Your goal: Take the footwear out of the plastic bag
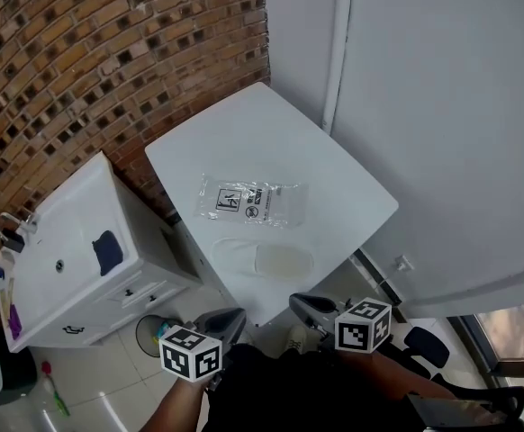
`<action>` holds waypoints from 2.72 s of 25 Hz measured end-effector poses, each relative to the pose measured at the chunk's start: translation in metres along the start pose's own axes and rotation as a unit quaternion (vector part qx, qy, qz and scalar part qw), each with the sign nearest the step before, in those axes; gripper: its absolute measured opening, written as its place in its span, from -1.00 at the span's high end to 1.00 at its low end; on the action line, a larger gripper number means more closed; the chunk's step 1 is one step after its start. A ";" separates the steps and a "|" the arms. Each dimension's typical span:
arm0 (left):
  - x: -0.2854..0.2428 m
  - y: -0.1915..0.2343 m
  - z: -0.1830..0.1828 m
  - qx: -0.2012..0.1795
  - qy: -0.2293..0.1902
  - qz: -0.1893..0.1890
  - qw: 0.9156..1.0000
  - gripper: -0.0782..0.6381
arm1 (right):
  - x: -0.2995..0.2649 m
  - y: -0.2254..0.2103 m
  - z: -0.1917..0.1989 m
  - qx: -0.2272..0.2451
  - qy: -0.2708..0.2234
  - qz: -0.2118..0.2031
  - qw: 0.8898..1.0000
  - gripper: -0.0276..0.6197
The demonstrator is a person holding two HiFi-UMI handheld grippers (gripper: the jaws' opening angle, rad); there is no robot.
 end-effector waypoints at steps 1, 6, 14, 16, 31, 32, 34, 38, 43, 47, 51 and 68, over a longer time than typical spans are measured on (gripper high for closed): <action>0.004 -0.001 0.001 -0.003 0.001 0.000 1.000 0.76 | 0.001 0.008 0.003 0.020 0.000 0.004 1.000 0.91; 0.032 0.001 -0.015 -0.035 -0.013 -0.001 0.999 0.76 | 0.010 0.046 0.000 0.120 -0.011 0.034 0.992 0.91; 0.078 -0.005 -0.020 -0.037 -0.069 0.000 0.997 0.76 | 0.008 0.099 0.020 0.155 -0.011 0.066 0.986 0.91; 0.092 0.000 -0.016 -0.029 -0.084 0.000 0.996 0.76 | 0.010 0.113 0.032 0.176 -0.010 0.072 0.982 0.91; 0.110 -0.019 -0.003 -0.061 -0.089 0.006 0.994 0.76 | 0.050 0.111 0.068 0.186 -0.040 0.133 0.973 0.91; 0.111 -0.019 -0.003 -0.058 -0.090 0.003 0.994 0.76 | 0.049 0.111 0.067 0.186 -0.038 0.133 0.973 0.91; 0.113 -0.020 -0.005 -0.056 -0.095 0.000 0.994 0.76 | 0.049 0.113 0.062 0.189 -0.036 0.132 0.972 0.91; 0.117 -0.026 -0.008 -0.065 -0.099 -0.005 0.993 0.76 | 0.050 0.116 0.058 0.193 -0.031 0.132 0.972 0.91; 0.118 -0.026 0.008 -0.050 -0.090 -0.001 0.995 0.76 | 0.045 0.111 0.067 0.182 -0.033 0.132 0.974 0.91; 0.116 -0.027 0.013 -0.057 -0.077 0.006 0.995 0.76 | 0.048 0.110 0.075 0.175 -0.037 0.139 0.974 0.91; 0.113 -0.025 0.009 -0.063 -0.078 0.006 0.995 0.76 | 0.051 0.106 0.076 0.174 -0.043 0.149 0.973 0.91; 0.116 -0.021 0.013 -0.052 -0.086 -0.004 0.995 0.76 | 0.049 0.105 0.071 0.187 -0.019 0.153 0.970 0.91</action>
Point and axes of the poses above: the fingertips, and each gripper's own axes: x backward along the fingers, y to its left, z out of its underside, the point moved 7 cm from there along x, backward along the fingers, and after that the axes turned 13 degrees about -x, right-handed, at the moved point
